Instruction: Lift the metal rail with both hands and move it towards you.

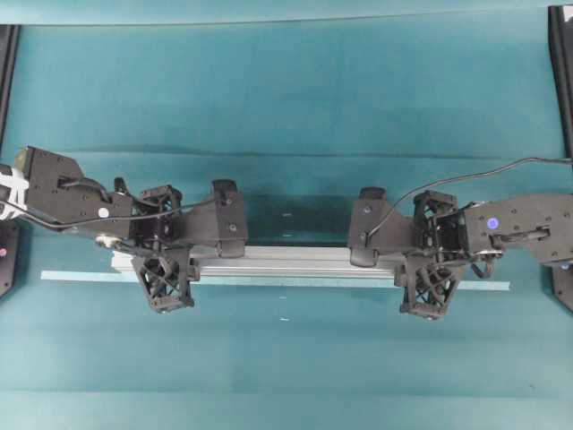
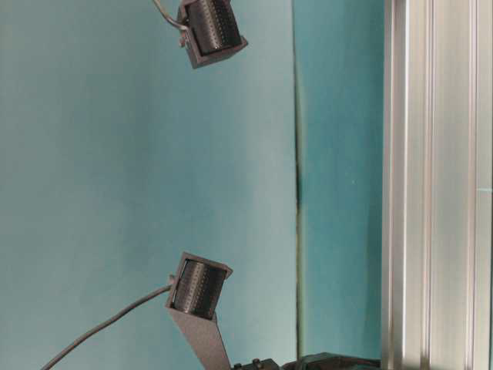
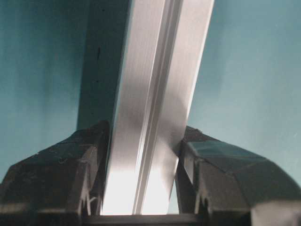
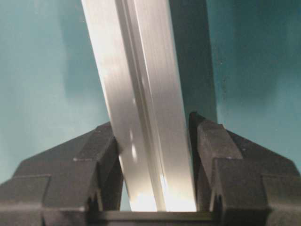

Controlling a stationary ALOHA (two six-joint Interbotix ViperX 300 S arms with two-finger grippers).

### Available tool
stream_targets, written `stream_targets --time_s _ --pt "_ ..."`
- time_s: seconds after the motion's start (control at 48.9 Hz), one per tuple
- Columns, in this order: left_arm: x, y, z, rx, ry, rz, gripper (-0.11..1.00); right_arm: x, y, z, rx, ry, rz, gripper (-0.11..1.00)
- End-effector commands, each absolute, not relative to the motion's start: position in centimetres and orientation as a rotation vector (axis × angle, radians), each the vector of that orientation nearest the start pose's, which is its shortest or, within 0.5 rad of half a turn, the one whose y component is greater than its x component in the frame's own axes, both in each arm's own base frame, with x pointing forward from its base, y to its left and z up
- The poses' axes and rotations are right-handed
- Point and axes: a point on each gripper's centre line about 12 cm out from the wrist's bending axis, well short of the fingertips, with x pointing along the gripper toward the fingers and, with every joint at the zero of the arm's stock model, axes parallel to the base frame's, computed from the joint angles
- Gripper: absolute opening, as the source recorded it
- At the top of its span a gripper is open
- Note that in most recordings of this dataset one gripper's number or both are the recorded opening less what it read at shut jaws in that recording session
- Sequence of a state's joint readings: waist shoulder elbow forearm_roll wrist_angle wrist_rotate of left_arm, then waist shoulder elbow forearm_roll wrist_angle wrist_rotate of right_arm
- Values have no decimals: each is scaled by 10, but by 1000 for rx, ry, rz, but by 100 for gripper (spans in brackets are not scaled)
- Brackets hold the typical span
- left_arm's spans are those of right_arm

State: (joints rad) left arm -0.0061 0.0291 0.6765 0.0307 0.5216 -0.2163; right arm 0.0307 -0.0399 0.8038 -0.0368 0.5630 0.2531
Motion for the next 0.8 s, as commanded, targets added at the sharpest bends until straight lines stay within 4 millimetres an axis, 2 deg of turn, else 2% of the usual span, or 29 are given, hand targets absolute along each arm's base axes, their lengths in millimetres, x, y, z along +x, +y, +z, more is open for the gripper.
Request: stream_targets --time_s 0.0,0.348,0.777 --pt "342 5 122 -168 1184 134 33 296 -2 108 197 1301 -174 40" --pt "343 5 122 -107 1178 92 33 296 -1 108 199 1301 -174 41" --pt "343 5 123 -115 1173 97 33 297 1 108 200 1294 -169 41"
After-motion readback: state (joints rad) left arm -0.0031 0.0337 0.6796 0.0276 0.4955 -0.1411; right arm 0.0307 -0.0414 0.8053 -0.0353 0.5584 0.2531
